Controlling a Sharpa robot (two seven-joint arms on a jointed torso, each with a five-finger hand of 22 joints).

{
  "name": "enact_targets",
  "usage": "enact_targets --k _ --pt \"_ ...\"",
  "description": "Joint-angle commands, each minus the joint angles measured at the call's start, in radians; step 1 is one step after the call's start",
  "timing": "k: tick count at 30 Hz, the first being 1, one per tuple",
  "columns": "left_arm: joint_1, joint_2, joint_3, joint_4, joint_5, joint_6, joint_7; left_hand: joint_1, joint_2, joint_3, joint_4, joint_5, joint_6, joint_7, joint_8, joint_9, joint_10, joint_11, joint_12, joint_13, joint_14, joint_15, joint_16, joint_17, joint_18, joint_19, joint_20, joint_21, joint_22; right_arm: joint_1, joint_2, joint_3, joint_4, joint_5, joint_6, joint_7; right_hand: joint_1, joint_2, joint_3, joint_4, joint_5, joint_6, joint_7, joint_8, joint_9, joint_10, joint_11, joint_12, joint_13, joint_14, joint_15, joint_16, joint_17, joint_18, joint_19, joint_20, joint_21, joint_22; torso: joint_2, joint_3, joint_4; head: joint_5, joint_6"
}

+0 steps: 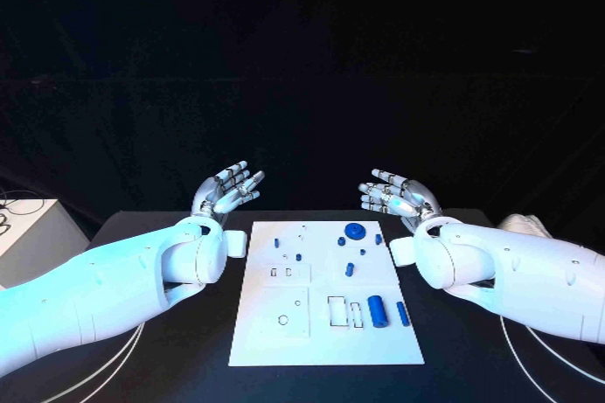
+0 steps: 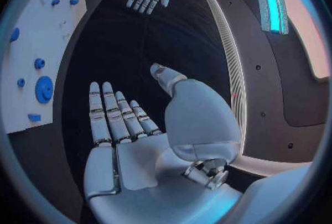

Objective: Assemble the parts on the task board

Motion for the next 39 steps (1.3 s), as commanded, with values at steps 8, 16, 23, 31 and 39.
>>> enact_targets --k 8,16,23,31,39 --pt "0.014 0.005 0.002 -0.031 -0.033 0.188 0.018 0.079 0.005 0.014 -0.010 0.007 0.130 0.077 0.033 0.020 0.185 0.027 0.033 0.014 0.284 -0.003 0.064 0.038 0.056 0.105 0.005 0.049 0.018 0.053 -0.021 -0.022 -0.036 -0.296 0.105 -0.024 0.135 -0.014 0.077 -0.066 0.013 0.419 0.106 0.095 0.067 0.421 -0.048 0.044 0.016 0.294 -0.059 0.075 0.030 0.069 0.206 -0.006 0.063 0.015 0.023 -0.0048 0.0115 -0.016 -0.013" --pt "0.015 -0.038 0.002 0.019 -0.069 0.192 0.000 0.091 -0.006 0.045 -0.030 0.006 0.441 0.094 0.119 0.069 0.494 -0.010 0.086 0.026 0.567 -0.062 0.150 0.096 0.107 0.250 -0.010 0.144 0.051 0.071 -0.028 -0.022 -0.053 -0.575 0.100 -0.076 0.148 -0.046 0.130 -0.079 0.011 0.505 0.084 0.112 0.071 0.507 -0.072 0.027 0.016 0.355 -0.085 0.084 0.033 0.069 0.291 -0.039 0.101 0.023 0.041 -0.0067 0.0133 -0.028 -0.012" --pt "0.016 -0.097 0.002 0.101 -0.121 0.205 -0.015 0.127 -0.040 0.120 -0.088 0.008 0.502 0.069 0.144 0.076 0.594 -0.041 0.070 0.022 0.678 -0.104 0.194 0.166 0.103 0.351 -0.069 0.269 0.116 0.090 -0.020 -0.022 -0.091 -0.809 0.139 -0.116 0.169 -0.057 0.113 -0.091 -0.004 0.541 0.068 0.118 0.072 0.549 -0.089 0.022 0.016 0.433 -0.115 0.109 0.048 0.065 0.381 -0.078 0.169 0.052 0.062 -0.0113 0.0163 -0.039 -0.003" --pt "0.025 -0.141 0.003 0.183 -0.164 0.186 -0.022 0.074 -0.072 0.162 -0.119 0.012 0.511 0.051 0.136 0.071 0.691 -0.077 0.036 0.027 0.834 -0.160 0.325 0.339 0.102 0.374 -0.127 0.559 0.306 0.118 -0.015 -0.022 -0.112 -1.039 0.183 -0.232 0.177 -0.063 0.041 -0.093 0.003 0.601 0.034 0.121 0.071 0.656 -0.142 0.020 0.019 0.725 -0.204 0.274 0.183 0.064 0.531 -0.173 0.448 0.222 0.088 -0.0200 0.0356 -0.060 -0.006" --pt "0.031 -0.179 0.003 0.242 -0.177 0.190 -0.039 0.043 -0.101 0.232 -0.116 0.009 0.508 0.047 0.132 0.073 0.708 -0.083 0.030 0.030 0.810 -0.176 0.622 0.589 0.106 0.334 -0.138 0.828 0.487 0.137 0.004 -0.021 -0.115 -1.254 0.206 -0.346 0.135 -0.132 0.130 -0.035 -0.027 0.608 0.018 0.099 0.075 0.660 -0.155 0.019 0.021 0.764 -0.214 0.941 0.747 -0.004 0.684 -0.183 1.017 0.833 0.116 -0.0236 0.0483 -0.074 -0.005"
